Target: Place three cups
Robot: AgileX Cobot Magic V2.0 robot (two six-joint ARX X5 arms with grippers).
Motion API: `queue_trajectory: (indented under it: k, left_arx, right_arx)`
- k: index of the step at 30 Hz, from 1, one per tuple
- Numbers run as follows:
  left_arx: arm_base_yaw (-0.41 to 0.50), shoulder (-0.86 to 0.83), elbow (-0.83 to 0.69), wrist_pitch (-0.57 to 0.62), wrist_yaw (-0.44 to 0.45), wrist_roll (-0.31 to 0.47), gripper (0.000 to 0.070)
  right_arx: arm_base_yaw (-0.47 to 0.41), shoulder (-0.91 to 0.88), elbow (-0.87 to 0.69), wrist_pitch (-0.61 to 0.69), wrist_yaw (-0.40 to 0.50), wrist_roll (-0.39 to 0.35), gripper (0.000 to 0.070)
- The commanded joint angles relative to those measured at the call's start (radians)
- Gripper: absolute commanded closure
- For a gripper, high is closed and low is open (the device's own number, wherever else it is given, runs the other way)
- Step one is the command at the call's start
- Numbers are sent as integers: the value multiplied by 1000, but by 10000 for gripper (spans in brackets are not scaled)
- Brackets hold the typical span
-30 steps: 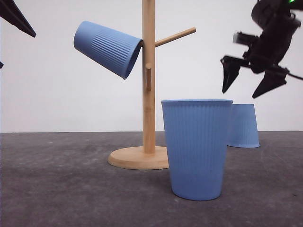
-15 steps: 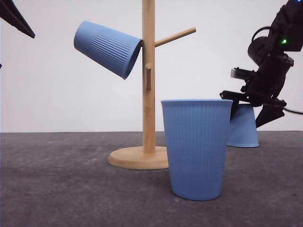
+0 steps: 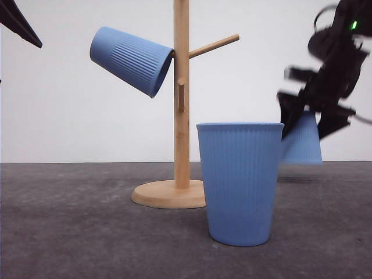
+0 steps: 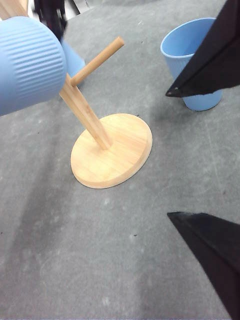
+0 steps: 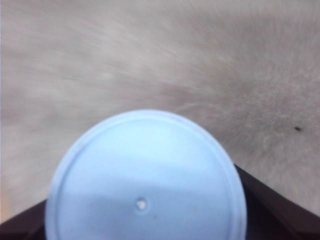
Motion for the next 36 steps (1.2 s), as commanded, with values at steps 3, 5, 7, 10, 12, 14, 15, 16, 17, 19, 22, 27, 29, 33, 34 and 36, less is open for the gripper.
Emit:
queue_trajectory:
  k: [3,5,7,10,12,14,15,16,17,19,22,27,29,33,34,36]
  left_arx:
    - [-1,4,6,11,-6,13,281]
    - [-1,3,6,11,-6,13,281]
    - [-1,3,6,11,-5,12,280]
    - [-1,3,6,12,-6,13,280]
    - [-1,3,6,12,-6,17,280]
    - [-1,3,6,12,-6,17,280]
    - [-1,3,6,12,-6,18,280]
    - [-1,3,6,12,-6,18,280]
    - [-1,3,6,12,-6,18,280]
    - [-1,3,6,11,-5,20,280]
    - [-1,3,6,11,-5,25,280]
    - [-1,4,6,13,-6,37,280]
    - [-1,4,7,15,-5,36,280]
    - [-1,4,6,15,-7,36,280]
    - [-1,4,6,15,-7,36,280]
    - [-1,4,6,16,-7,36,280]
  right_arx:
    - [-17,-85,-16,-37,-38,-12,324]
    - [-26,-163,-78,-22,-46,-12,324]
    - [-39,-267,-184,26,-60,-10,324]
    - [-64,-449,-388,138,-100,38,324]
    - [-88,-575,-529,216,-151,93,324]
    - [-112,-693,-657,277,-199,158,324]
    - [-125,-749,-716,303,-230,199,324]
    - [-136,-797,-765,325,-259,240,324]
    - [-146,-837,-805,343,-287,281,324]
    - [-173,-910,-870,370,-362,389,324]
    - [-197,-944,-879,383,-440,530,323]
    - [-201,-902,-877,610,-592,777,323]
    - [-197,-863,-868,683,-623,828,323]
    - [-160,-767,-800,714,-642,838,310]
    - [-153,-746,-778,714,-642,834,289]
    - [-136,-691,-715,713,-639,819,278]
